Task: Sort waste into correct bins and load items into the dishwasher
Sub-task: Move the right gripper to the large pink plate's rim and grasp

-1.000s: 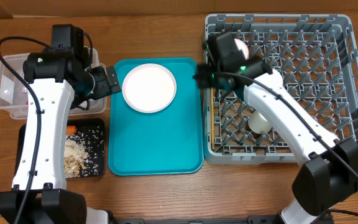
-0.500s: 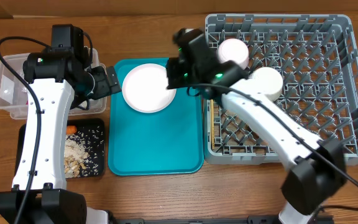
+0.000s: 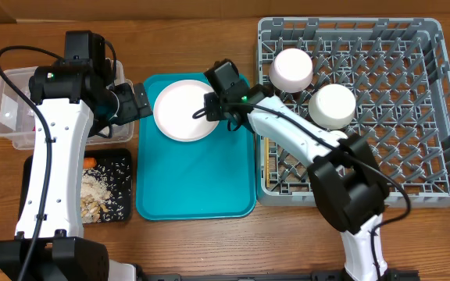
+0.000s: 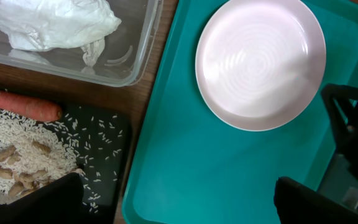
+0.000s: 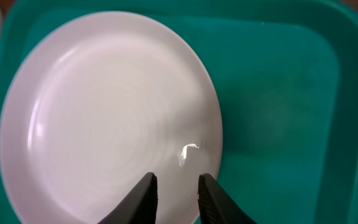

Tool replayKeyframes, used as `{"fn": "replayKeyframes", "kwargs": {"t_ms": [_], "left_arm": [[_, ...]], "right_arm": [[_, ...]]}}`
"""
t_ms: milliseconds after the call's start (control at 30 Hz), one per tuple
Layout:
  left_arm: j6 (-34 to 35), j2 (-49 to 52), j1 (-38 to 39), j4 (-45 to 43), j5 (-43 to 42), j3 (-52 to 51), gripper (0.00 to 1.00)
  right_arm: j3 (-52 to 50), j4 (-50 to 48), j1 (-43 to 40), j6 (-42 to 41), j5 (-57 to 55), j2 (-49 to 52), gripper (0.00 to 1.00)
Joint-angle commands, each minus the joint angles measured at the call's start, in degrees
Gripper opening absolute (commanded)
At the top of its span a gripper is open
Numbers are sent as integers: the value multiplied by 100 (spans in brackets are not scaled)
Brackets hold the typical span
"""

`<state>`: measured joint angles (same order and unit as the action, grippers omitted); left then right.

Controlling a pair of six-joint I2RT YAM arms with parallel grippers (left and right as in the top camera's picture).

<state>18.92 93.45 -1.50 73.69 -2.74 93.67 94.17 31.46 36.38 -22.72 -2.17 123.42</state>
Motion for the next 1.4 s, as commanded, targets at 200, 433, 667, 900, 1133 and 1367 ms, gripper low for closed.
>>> {"fn": "replayKeyframes", "kwargs": {"t_ms": [200,433,667,900,1133,1367], "left_arm": [[-74,9,42,-22,37,20,100],[-74,9,42,-22,37,20,100],[-74,9,42,-22,37,20,100],[-74,9,42,-22,37,20,100],[-74,9,42,-22,37,20,100],[-74,9,42,-22,37,20,100]], "right_arm": [[13,-166,-44,-4,-81,542,32],[13,-166,-44,-7,-79,575,33],[13,-173,-44,-4,-79,575,34],[387,-153,-76,0,-74,415,42],[761,297,-85,17,-79,-74,44],[717,835,-236,17,-415,-17,45]]}}
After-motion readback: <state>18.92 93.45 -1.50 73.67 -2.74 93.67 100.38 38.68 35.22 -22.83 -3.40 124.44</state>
